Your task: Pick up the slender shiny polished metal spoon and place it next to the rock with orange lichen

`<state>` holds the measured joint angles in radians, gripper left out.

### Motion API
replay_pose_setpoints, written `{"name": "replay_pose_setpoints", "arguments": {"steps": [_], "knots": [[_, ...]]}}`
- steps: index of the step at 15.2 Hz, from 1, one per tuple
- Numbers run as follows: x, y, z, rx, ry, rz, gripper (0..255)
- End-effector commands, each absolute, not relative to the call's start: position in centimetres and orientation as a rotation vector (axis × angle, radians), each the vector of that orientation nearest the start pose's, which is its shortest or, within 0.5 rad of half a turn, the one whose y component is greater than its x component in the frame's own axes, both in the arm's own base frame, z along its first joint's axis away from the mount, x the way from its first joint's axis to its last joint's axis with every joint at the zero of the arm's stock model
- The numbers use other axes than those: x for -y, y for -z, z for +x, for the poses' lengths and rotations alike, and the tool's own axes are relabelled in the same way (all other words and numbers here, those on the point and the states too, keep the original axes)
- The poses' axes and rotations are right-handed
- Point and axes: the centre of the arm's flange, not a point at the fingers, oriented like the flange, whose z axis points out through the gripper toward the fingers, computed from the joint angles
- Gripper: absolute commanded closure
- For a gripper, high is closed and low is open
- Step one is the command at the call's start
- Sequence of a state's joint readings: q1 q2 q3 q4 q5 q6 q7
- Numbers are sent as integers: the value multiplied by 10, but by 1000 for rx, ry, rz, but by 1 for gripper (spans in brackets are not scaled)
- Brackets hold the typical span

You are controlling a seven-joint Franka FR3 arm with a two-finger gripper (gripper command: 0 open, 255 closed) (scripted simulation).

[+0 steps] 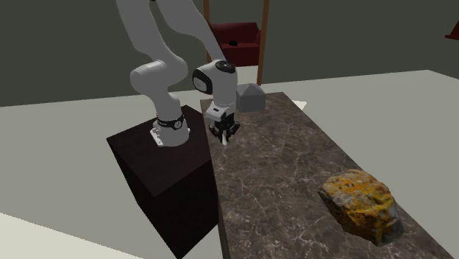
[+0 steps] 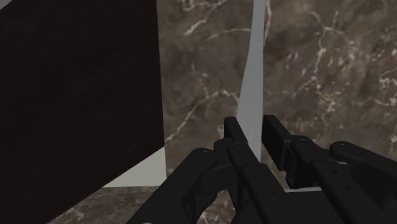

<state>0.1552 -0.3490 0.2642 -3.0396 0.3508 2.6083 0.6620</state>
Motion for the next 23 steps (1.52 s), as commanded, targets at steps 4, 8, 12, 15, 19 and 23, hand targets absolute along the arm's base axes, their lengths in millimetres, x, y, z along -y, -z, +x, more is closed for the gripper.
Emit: {"name": "replay_pose_setpoints", "arguments": {"steps": [4, 8, 12, 15, 19, 23], "knots": [[-98, -258, 272, -879, -168, -2987, 255], [-98, -279, 272, -879, -168, -2987, 255], [-98, -300, 272, -879, -168, -2987, 255], [-98, -316, 272, -879, -168, -2987, 255], [-98, -337, 272, -879, -168, -2987, 255], [-111, -346, 295, -879, -168, -2987, 255]]}}
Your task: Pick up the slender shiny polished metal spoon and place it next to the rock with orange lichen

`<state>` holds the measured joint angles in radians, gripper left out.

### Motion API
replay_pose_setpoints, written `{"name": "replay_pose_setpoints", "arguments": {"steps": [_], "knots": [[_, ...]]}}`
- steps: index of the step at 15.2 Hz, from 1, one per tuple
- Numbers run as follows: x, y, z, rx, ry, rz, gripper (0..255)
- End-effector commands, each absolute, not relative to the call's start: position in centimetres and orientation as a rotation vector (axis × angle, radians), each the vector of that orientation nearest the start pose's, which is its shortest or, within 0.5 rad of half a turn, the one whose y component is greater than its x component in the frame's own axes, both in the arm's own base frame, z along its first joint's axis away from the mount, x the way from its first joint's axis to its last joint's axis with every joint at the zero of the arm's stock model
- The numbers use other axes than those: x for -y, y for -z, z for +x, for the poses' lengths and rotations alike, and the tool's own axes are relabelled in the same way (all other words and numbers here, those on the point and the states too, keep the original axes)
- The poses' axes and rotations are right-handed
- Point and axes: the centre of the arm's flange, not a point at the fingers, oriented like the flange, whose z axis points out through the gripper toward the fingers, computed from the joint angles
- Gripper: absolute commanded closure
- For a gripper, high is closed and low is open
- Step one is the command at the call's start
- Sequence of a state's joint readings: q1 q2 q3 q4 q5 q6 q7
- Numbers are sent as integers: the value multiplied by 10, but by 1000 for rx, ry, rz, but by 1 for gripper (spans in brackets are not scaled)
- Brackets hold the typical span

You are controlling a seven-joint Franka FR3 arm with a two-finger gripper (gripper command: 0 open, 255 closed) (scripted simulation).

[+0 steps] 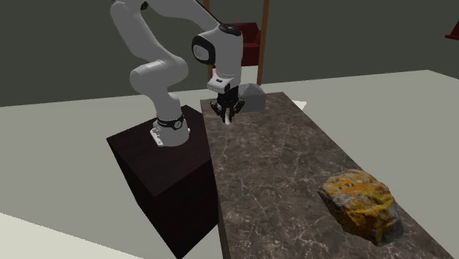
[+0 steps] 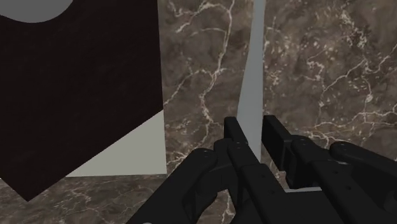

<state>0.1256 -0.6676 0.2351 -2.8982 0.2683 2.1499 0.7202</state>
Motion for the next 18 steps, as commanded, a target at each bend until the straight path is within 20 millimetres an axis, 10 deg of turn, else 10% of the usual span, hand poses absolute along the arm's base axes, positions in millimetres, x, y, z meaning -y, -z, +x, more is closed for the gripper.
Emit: {"name": "replay_pose_setpoints", "arguments": {"steps": [1, 18], "knots": [[-117, -346, 306, -879, -168, -2987, 255], [-225, -346, 503, -879, -168, -2987, 255]]}}
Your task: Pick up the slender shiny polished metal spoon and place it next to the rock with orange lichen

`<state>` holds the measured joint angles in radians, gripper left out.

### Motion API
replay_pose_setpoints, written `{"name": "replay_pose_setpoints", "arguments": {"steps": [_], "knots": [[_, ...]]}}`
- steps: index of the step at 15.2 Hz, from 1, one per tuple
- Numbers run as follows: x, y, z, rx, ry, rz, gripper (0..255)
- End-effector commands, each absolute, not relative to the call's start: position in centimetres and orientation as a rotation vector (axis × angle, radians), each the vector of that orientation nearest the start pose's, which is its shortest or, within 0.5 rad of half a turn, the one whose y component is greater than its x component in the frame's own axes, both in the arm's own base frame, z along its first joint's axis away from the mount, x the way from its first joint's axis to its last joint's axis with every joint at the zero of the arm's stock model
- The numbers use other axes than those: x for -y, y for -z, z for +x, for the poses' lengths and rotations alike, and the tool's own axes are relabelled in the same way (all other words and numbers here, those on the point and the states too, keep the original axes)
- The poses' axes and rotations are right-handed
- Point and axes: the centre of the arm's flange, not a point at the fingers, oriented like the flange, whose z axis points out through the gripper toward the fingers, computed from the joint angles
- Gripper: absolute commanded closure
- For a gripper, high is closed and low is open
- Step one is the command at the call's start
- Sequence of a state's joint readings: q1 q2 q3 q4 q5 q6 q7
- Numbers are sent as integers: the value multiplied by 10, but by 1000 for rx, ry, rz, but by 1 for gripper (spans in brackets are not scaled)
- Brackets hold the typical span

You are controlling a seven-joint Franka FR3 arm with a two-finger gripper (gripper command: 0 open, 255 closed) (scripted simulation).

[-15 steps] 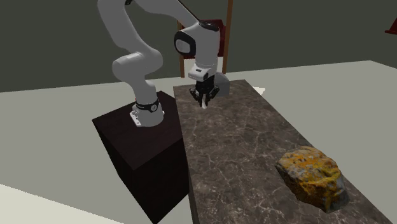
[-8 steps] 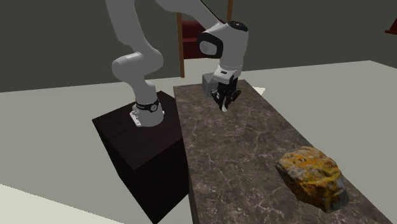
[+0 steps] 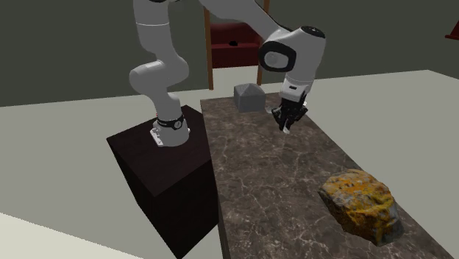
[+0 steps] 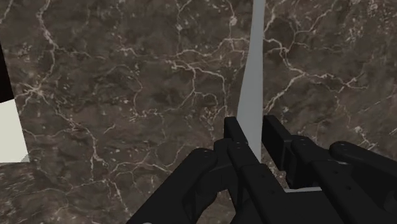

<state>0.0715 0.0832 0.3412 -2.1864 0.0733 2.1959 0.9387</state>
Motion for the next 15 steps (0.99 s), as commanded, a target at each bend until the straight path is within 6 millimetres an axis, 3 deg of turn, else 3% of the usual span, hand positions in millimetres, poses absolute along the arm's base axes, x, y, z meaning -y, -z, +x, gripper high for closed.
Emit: {"name": "replay_pose_setpoints", "arguments": {"steps": [1, 5, 15], "knots": [[-231, -346, 515, -879, -168, -2987, 255], [-253, -347, 555, -879, -168, -2987, 255], [-253, -294, 555, -879, -168, -2987, 255]]}}
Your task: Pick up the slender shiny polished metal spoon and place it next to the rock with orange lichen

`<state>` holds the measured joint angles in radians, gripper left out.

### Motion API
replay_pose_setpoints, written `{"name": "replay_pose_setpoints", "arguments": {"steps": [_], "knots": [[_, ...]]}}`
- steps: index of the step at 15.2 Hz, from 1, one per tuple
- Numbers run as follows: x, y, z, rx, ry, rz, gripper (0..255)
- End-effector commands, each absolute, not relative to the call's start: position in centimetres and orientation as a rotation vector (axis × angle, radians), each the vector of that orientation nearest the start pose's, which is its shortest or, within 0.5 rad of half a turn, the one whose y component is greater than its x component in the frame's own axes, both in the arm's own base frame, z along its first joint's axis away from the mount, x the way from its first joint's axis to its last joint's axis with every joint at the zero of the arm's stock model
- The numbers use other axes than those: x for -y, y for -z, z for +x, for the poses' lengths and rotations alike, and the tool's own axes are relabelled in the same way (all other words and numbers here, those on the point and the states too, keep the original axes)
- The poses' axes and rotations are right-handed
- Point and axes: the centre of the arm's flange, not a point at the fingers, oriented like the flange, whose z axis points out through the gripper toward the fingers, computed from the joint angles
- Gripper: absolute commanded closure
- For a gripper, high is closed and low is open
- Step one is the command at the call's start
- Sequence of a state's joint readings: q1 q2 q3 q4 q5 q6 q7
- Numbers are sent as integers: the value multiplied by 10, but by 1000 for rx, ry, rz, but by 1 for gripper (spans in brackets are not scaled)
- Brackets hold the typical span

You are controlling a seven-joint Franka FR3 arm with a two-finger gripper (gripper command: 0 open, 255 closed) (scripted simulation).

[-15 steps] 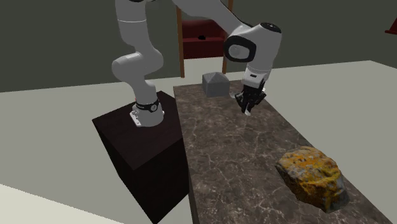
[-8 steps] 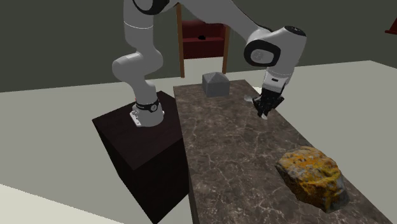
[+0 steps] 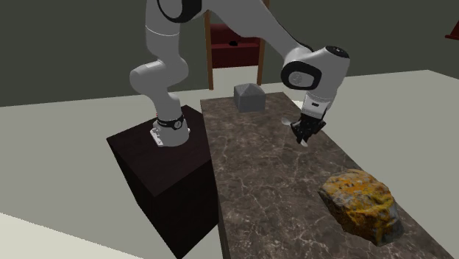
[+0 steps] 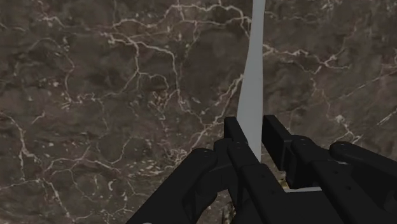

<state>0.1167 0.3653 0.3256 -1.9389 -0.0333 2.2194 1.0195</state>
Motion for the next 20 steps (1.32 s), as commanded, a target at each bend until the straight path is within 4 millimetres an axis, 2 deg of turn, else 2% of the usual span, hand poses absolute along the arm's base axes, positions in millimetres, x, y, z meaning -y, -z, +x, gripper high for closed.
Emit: {"name": "replay_pose_setpoints", "arguments": {"steps": [1, 19, 20], "knots": [[-253, -289, 555, -879, -168, -2987, 255], [-253, -192, 555, -879, -168, -2987, 255], [-253, -192, 555, -879, -168, -2987, 255]]}}
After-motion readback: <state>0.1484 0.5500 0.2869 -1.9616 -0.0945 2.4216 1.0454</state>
